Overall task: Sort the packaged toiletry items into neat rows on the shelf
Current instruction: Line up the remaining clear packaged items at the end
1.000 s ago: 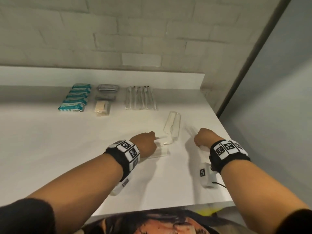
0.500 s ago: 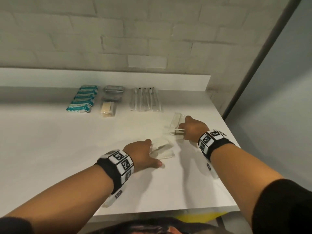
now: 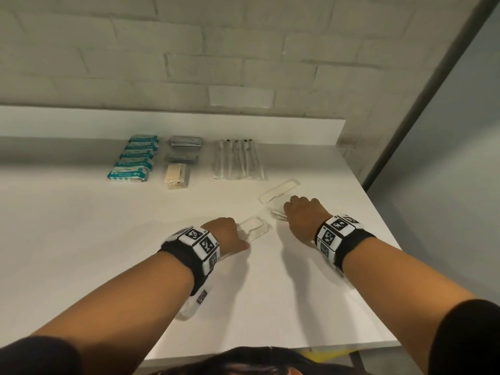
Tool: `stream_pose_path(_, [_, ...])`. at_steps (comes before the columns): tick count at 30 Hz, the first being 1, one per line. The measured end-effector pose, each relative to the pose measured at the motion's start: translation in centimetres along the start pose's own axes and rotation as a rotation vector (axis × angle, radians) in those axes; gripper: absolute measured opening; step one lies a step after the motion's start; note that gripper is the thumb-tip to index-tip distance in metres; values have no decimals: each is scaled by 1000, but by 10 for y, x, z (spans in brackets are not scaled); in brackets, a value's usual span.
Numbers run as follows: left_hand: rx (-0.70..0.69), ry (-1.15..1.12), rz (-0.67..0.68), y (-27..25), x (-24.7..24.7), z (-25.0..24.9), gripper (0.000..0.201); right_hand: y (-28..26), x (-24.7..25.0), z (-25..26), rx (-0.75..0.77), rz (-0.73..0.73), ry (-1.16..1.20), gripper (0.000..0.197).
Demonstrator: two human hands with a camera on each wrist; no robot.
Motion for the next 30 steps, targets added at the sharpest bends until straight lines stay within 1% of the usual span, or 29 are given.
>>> stream_pose_path(2, [1, 22, 20, 3, -2, -1, 48, 3, 4, -3, 61, -17, 1, 34])
stream_pose_path(4, [-4, 25, 26, 6, -2, -2, 47, 10, 9, -12, 75, -26, 133, 34])
stream_pose_path(7, [-12, 21, 50, 11, -1, 0, 48, 28, 24, -24, 24, -86, 277, 33])
stream_pose_path(9, [-22, 5, 83, 15, -1, 1, 50, 45, 35, -26, 2, -133, 319, 31])
stream_pose_path(11, [-42, -14, 95, 19, -2, 2, 50, 61, 40, -26, -24, -147, 341, 29])
stream_pose_path(13, [-57, -27, 92, 23, -3, 3, 48, 71, 35, -28, -69, -93, 425, 34])
stream_pose_path(15, [-71, -37, 84, 26, -4, 4, 47, 74, 22, -27, -85, -9, 489, 42])
stream_pose_path(17, [-84, -47, 76, 26, -3, 5, 50, 71, 14, -26, -98, 53, 469, 50])
stream_pose_path(19, [-93, -48, 78, 26, -3, 5, 49, 67, 14, -29, -140, 69, 397, 53])
stream_pose_path(22, [-97, -21, 94, 26, -2, 3, 47, 59, 13, -33, -237, 135, 365, 55])
stream_pose_path(25, [-115, 8, 89, 25, 0, -1, 46, 48, 7, -30, -277, 222, 459, 50])
stream_pose_path(28, [-152, 22, 55, 23, 1, -3, 43, 35, 7, -26, -288, 223, 545, 47])
stream_pose_path(30, [-167, 23, 34, 23, 0, -4, 47, 27, 7, -25, -299, 205, 590, 49])
Point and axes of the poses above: each hand's wrist, its own y-axis towards the middle knuckle, its own x-axis out of the back of the hand, z = x × y, the point moved 6 cm from there along y, towards the middle knuckle, and after that the axes turned 8 degrees about x, right-handed, at the moved point
